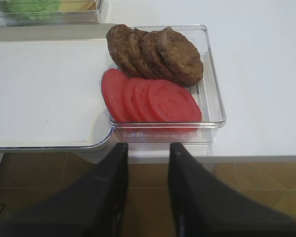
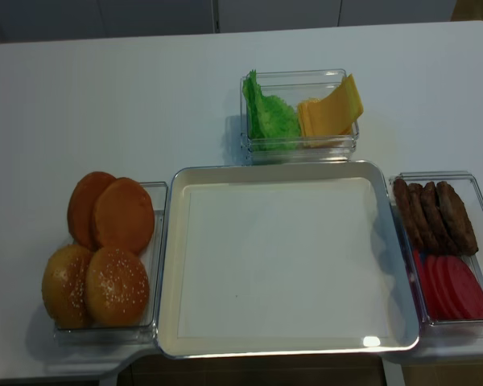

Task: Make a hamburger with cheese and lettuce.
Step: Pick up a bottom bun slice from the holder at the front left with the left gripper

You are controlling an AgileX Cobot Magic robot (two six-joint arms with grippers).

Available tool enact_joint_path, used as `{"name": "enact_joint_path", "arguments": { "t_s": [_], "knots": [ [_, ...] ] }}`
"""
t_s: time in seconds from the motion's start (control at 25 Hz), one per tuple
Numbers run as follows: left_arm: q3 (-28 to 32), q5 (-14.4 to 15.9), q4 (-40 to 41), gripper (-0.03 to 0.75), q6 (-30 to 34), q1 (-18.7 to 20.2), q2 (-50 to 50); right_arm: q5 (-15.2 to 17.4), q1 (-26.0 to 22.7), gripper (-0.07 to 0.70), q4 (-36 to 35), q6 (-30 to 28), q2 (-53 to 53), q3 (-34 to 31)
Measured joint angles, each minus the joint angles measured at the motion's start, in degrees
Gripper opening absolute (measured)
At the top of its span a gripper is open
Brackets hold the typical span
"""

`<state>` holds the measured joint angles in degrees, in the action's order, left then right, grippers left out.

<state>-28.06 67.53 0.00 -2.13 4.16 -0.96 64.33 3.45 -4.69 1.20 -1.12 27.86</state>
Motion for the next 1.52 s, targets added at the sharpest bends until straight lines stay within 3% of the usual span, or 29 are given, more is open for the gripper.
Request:
{"name": "enact_joint_path", "arguments": {
  "t_s": [0.2, 0.56, 0.8, 1.12, 1.24, 1.28, 1.52],
  "knots": [
    [0.00, 0.00, 0.00, 0.550, 0.00, 0.00, 0.00, 0.00, 0.00, 0.173, 0.00, 0.00, 0.00, 0.00],
    [0.00, -0.10, 0.00, 0.550, -0.10, 0.00, 0.00, 0.00, 0.00, 0.163, 0.00, 0.00, 0.00, 0.00],
    [-3.77, -1.39, -1.25, 0.525, -0.33, 0.00, 1.75, 0.00, 0.00, 0.163, 0.00, 0.00, 0.00, 0.00],
    [-10.36, -6.72, -1.50, 0.510, -0.74, 0.00, 19.02, 0.00, 0.00, 0.156, 0.00, 0.00, 0.00, 0.00],
    [-13.89, -8.61, -1.64, 0.496, -3.34, 0.00, 30.77, 0.00, 0.00, 0.155, 0.00, 0.00, 0.00, 0.00],
    [-13.89, -8.61, -1.64, 0.496, -3.34, 0.00, 30.77, 0.00, 0.00, 0.155, 0.00, 0.00, 0.00, 0.00],
    [-23.37, -9.38, -1.89, 0.490, -4.19, 0.00, 52.17, 0.00, 0.00, 0.155, 0.00, -0.11, 0.00, 0.00]
  ]
}}
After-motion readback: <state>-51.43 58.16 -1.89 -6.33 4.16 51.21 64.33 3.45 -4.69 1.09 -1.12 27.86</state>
